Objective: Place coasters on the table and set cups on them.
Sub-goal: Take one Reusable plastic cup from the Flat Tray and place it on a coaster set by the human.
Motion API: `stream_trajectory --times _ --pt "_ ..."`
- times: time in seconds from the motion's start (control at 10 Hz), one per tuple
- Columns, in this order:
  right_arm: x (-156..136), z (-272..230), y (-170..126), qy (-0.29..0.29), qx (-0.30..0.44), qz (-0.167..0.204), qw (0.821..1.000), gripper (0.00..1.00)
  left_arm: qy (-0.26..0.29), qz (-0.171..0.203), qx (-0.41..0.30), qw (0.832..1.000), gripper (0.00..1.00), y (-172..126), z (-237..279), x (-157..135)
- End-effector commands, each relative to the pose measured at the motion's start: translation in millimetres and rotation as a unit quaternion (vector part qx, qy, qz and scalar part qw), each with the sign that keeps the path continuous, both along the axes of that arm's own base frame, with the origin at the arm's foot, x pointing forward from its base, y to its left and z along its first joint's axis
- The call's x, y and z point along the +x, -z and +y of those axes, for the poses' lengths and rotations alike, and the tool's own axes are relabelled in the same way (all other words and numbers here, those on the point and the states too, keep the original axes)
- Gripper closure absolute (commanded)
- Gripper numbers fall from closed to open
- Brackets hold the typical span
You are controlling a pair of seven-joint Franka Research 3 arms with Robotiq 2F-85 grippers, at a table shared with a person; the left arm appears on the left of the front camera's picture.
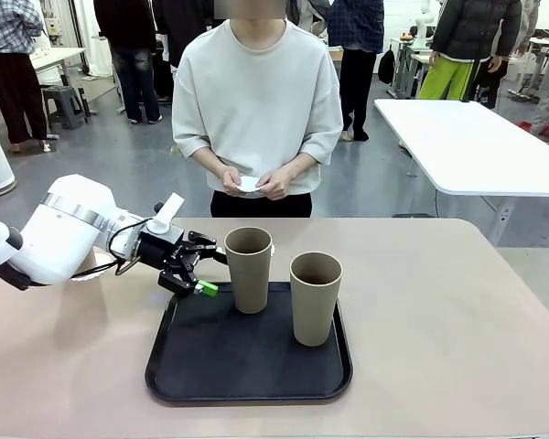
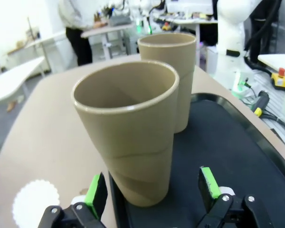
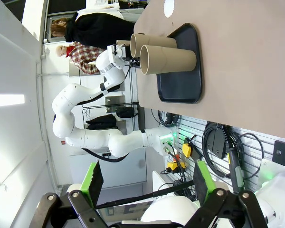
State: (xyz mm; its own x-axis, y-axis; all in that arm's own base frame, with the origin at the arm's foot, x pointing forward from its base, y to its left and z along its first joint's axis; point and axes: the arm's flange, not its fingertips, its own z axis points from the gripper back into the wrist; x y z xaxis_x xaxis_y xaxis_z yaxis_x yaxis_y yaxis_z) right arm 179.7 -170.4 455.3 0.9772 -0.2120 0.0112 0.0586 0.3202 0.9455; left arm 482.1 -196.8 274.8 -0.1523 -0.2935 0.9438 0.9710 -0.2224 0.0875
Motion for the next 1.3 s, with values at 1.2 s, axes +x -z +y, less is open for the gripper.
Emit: stream_trajectory --times 1.2 --pt "-0.6 0.1 -0.1 -0.001 0.005 -0.005 1.0 0.0 -0.018 -0.003 -0.055 0.998 0.0 27.2 -23.0 7.7"
